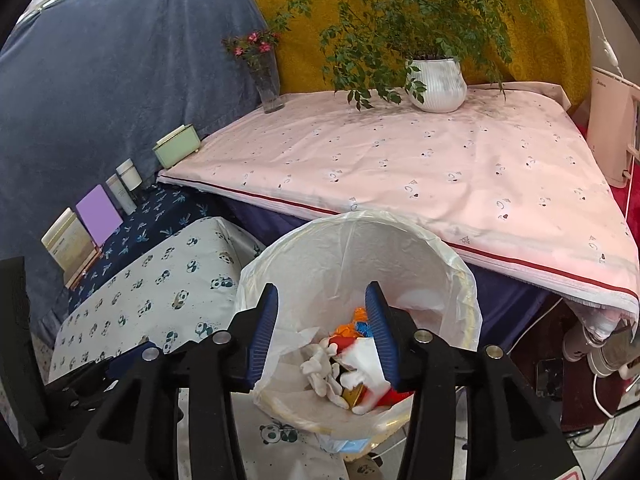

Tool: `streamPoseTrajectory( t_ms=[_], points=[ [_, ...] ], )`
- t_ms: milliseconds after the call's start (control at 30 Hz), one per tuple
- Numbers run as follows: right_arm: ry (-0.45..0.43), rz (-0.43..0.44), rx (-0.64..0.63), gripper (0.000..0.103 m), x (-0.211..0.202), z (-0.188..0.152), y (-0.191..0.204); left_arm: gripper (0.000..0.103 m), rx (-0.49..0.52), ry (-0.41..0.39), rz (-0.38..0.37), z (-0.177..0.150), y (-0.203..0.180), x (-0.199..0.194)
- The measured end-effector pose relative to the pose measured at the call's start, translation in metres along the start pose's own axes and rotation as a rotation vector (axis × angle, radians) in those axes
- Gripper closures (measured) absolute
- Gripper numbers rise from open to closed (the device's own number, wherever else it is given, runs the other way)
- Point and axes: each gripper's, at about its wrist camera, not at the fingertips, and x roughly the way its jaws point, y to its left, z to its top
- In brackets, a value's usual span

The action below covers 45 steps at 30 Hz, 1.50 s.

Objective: Collect trash

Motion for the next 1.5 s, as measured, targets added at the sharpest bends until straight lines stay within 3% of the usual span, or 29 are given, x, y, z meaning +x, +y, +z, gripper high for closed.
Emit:
streamPoseTrajectory(
  t_ms=[200,667,933,1367,1500],
  points=[
    [-0.013,-0.004,-0.019,0.041,-0.013,-0.003,0.008,0.037,-0.005,-0.015,0.018,-0.006,0.006,-0.012],
    [-0.019,-0.008,-0.073,0.031,-0.039,-0.015,0.025,0.032,-0.027,-0.033,0.054,-0.023,0.025,-0.041],
    [-0.018,-0.012,-0.095,0.02,-0.052,-0.024,0.03,0.028,-0.031,-0.041,0.08,-0.034,0.031,-0.056],
    [-0.01,-0.031,-0.143,0.018,-0.068,-0.042,0.035,0.02,-0.036,-0.033,0.11,-0.054,0.032,-0.069],
    [-0.003,-0.048,-0.165,0.006,-0.07,-0.047,0.035,0.016,-0.037,-0.036,0.125,-0.06,0.033,-0.072]
  ],
)
